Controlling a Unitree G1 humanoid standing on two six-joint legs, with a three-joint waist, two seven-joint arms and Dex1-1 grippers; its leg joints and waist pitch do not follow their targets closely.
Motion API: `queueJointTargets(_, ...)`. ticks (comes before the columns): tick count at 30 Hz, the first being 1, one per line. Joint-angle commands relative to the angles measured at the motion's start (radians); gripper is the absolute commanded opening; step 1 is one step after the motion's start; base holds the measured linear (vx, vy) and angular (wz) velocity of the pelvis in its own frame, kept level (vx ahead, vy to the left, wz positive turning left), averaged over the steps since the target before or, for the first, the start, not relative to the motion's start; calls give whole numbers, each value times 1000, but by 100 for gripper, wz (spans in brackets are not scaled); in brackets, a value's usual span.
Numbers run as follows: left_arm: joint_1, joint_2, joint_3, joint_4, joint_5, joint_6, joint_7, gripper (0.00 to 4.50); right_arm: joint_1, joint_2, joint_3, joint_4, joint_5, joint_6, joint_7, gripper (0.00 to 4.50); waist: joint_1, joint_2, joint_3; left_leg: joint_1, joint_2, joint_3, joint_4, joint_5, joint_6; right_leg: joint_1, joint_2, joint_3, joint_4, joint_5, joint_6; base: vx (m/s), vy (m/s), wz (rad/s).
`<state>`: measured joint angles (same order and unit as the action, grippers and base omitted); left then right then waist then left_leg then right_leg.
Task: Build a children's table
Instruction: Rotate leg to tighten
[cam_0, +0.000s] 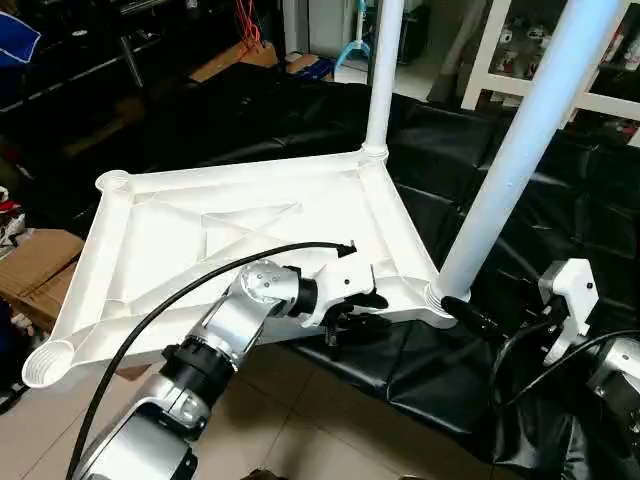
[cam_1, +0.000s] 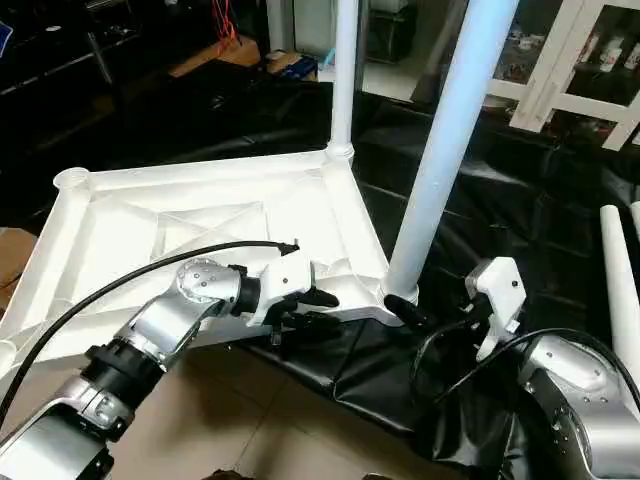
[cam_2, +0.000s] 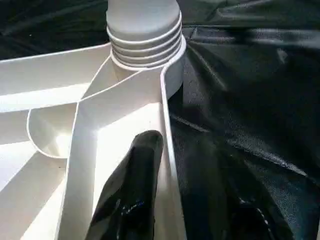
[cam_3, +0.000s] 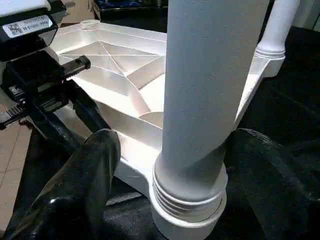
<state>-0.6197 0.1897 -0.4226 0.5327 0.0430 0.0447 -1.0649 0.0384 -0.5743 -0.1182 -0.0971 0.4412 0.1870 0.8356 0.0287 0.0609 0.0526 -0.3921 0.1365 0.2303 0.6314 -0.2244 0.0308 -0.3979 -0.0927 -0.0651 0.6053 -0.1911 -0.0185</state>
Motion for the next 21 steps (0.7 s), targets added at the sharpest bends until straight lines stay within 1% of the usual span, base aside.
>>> queueJointTargets(1,-12,8,-12,8,18,-4,0,139,4,-8,-12,-23,5,-1,8,377,-4,-17,-60,26,109,-68,-91,-163,90,42,-87,53,-74,-116,-237,0,0,0)
queueJointTargets(2,-13,13,-19,18,29,-4,0,139,5,-8,-12,-24,5,0,8,377,-3,-16,-59,27,110,-68,-92,-167,88,40,-86,53,-74,-120,-237,0,0,0)
queueJointTargets(5,-16,24,-41,46,61,-15,6,139,7,-7,-10,-28,4,0,9,377,-4,-15,-59,28,111,-69,-93,-176,85,41,-86,53,-76,-131,-233,0,0,0)
queueJointTargets(9,-32,30,-53,91,105,2,49,139,8,-6,-8,-38,5,4,8,377,-6,-17,-53,28,109,-69,-97,-223,64,40,-88,55,-85,-201,-221,0,0,0)
queueJointTargets(10,-35,29,-51,97,105,8,50,139,8,-7,-10,-39,7,5,9,377,-6,-9,-49,32,110,-71,-100,-254,50,38,-88,54,-89,-248,-213,0,0,0)
queueJointTargets(11,-37,28,-48,101,103,12,49,139,7,-8,-11,-40,8,5,9,377,-9,-14,-45,35,109,-71,-102,-294,32,36,-88,55,-97,-306,-202,0,0,0)
queueJointTargets(12,-39,27,-44,101,97,15,45,139,7,-9,-13,-41,9,6,10,377,-11,-16,-44,36,108,-71,-103,-309,25,35,-88,55,-100,-334,-196,0,0,0)
queueJointTargets(13,-39,27,-42,102,95,16,43,124,7,-9,-13,-41,9,6,10,377,-12,-16,-44,39,108,-73,-103,-328,13,33,-89,56,-103,-376,-184,0,0,0)
queueJointTargets(14,-41,27,-38,102,91,18,39,104,6,-11,-16,-40,10,6,12,377,-15,-16,-45,37,108,-75,-104,-332,7,33,-89,56,-104,-386,-177,0,0,0)
queueJointTargets(17,-44,29,-37,106,88,27,27,99,3,-17,-21,-39,15,5,20,377,-24,-15,-44,36,109,-78,-107,-346,2,31,-88,55,-104,-386,-175,0,0,0)
queueJointTargets(18,-43,31,-39,105,89,31,19,69,2,-20,-23,-40,18,5,25,377,-28,-13,-45,37,109,-79,-108,-353,0,31,-88,55,-105,-383,-177,0,0,0)
queueJointTargets(19,-43,32,-40,106,90,36,16,69,2,-23,-25,-40,20,6,29,377,-32,-13,-45,33,110,-81,-110,-346,2,35,-89,54,-104,-371,-178,0,0,0)
queueJointTargets(20,-43,32,-40,106,90,36,16,60,2,-23,-25,-40,20,6,29,377,-33,-12,-45,32,110,-81,-110,-343,4,35,-89,54,-103,-363,-179,0,0,0)
queueJointTargets(21,-41,33,-44,105,89,45,11,55,1,-30,-32,-38,25,6,38,377,-35,-12,-47,33,111,-80,-111,-344,5,35,-88,53,-103,-350,-183,0,0,0)
